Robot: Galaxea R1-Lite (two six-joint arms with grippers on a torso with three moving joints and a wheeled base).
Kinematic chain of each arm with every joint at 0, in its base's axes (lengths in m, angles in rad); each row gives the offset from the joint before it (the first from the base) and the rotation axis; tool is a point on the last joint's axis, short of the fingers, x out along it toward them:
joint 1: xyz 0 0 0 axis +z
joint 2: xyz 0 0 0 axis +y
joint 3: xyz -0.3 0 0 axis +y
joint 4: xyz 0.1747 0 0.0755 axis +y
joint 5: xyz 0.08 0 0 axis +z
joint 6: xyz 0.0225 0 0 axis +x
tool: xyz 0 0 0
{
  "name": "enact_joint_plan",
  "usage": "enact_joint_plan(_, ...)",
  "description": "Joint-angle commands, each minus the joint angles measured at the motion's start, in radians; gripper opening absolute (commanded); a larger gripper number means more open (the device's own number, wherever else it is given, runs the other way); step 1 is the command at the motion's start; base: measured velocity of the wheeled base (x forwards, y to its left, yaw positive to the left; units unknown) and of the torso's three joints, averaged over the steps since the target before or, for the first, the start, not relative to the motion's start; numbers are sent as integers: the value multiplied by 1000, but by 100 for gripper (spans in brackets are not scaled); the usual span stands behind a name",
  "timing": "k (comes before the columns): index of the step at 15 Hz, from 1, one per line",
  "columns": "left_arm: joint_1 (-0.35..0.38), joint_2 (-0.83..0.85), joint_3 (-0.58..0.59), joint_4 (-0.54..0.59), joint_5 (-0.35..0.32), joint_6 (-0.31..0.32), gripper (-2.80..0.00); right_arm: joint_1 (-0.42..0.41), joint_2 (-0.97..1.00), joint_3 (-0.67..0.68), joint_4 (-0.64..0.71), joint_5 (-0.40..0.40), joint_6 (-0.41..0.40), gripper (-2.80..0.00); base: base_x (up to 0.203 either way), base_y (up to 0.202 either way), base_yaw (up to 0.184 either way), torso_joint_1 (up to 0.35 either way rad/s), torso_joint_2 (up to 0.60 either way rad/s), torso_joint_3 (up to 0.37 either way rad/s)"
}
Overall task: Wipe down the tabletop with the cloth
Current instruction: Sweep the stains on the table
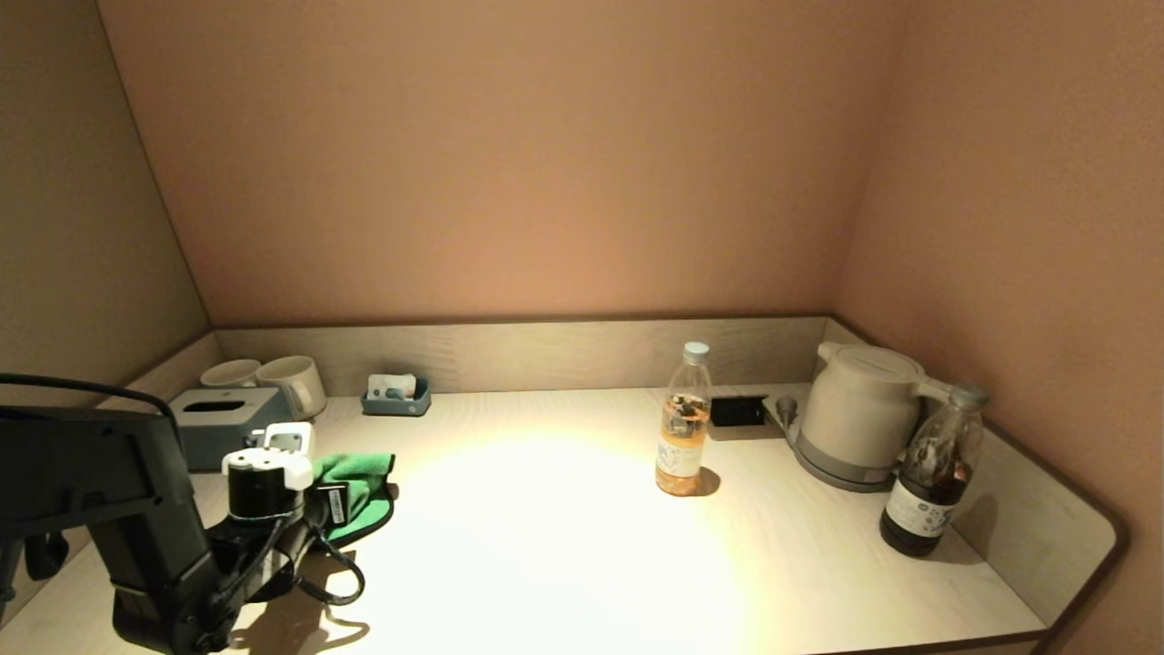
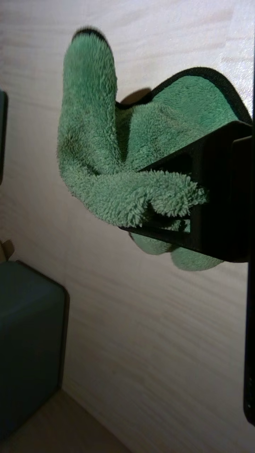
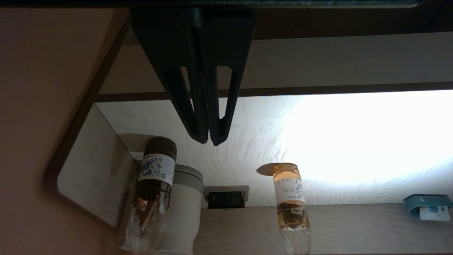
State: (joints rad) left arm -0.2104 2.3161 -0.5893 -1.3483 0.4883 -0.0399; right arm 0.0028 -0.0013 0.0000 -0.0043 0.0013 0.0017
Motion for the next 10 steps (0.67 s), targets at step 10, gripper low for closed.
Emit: enact_joint_plan(10,20,-503,95,51,4,110,-280,0,1,0,0,0,0,-280,0,0,0,0,0,0)
